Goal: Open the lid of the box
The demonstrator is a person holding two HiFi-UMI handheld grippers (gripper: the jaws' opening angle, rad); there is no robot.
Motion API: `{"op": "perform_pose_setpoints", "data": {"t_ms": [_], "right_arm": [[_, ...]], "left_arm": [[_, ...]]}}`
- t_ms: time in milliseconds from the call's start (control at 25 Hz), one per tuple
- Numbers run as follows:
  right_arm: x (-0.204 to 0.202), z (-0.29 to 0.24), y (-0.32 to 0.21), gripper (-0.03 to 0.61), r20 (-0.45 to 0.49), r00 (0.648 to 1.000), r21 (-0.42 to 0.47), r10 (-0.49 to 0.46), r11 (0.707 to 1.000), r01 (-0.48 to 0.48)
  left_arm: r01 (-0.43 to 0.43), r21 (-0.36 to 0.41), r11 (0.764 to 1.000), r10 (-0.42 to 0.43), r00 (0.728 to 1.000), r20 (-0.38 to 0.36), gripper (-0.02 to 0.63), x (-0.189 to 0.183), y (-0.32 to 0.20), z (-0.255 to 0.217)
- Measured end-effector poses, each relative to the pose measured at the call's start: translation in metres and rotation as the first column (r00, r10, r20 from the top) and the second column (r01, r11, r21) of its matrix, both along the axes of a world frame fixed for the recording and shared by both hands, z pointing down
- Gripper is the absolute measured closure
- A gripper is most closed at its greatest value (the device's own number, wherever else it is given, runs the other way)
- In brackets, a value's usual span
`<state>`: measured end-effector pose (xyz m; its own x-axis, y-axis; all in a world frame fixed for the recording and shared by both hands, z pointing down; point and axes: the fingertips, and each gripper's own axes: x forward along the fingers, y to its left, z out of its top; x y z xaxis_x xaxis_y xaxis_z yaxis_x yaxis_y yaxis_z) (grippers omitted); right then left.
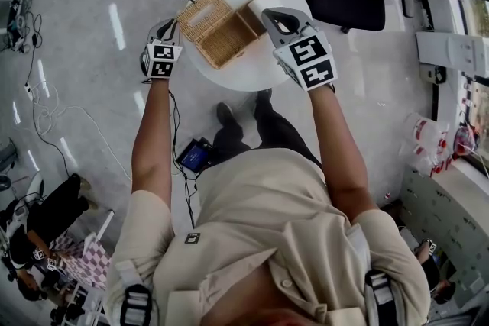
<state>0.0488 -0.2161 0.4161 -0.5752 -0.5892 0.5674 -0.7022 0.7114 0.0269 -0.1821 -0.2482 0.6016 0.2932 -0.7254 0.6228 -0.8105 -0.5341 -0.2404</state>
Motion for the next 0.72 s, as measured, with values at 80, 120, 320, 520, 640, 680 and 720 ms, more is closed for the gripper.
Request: {"op": "perform_pose_setpoints", "data": {"t_ms": [80,120,320,520,640,680,720], "right_arm": [[0.001,-0.004,0.002,0.584,-0.001,1.0,0.005,-0.002,1.0,0.002],[0.001,-0.006,0.003,0.586,-0.002,1.0,0.007,-0.002,1.0,0.002],[0.007,-0.013,0.011,0.584,-0.006,1.0,0.011,0.001,1.0,-0.001],[0.009,-0.018,0.018,0.584,-0.006,1.0,0.016,0.001,1.0,-0.001],[0.01,-0.024,0.023,0.584,0.0,1.0,0.025,-0.002,1.0,0.002],[0.01,-0.027,0.024,0.586,0.003,1.0,0.028,-0.003,1.0,0.003],[0.009,-0.03,0.025,0.584,0.005,1.0,0.032,-0.004,0.999,0.004]], "left_arm": [[0.0,-0.019,1.0,0.0,1.0,-0.002,0.58,0.0,0.003,0.002],[-0.002,-0.028,1.0,0.002,1.0,-0.001,0.58,0.0,0.005,0.003],[-0.023,-0.111,0.994,0.022,1.0,-0.018,0.58,0.005,0.019,0.015],[-0.043,-0.136,0.99,0.041,0.999,-0.015,0.58,0.01,0.028,0.014],[-0.045,-0.126,0.991,0.044,0.999,-0.009,0.58,0.013,0.034,0.005],[-0.044,-0.117,0.992,0.043,0.999,-0.011,0.58,0.014,0.036,-0.003],[-0.047,-0.101,0.994,0.045,0.999,-0.016,0.58,0.015,0.036,-0.011]]}}
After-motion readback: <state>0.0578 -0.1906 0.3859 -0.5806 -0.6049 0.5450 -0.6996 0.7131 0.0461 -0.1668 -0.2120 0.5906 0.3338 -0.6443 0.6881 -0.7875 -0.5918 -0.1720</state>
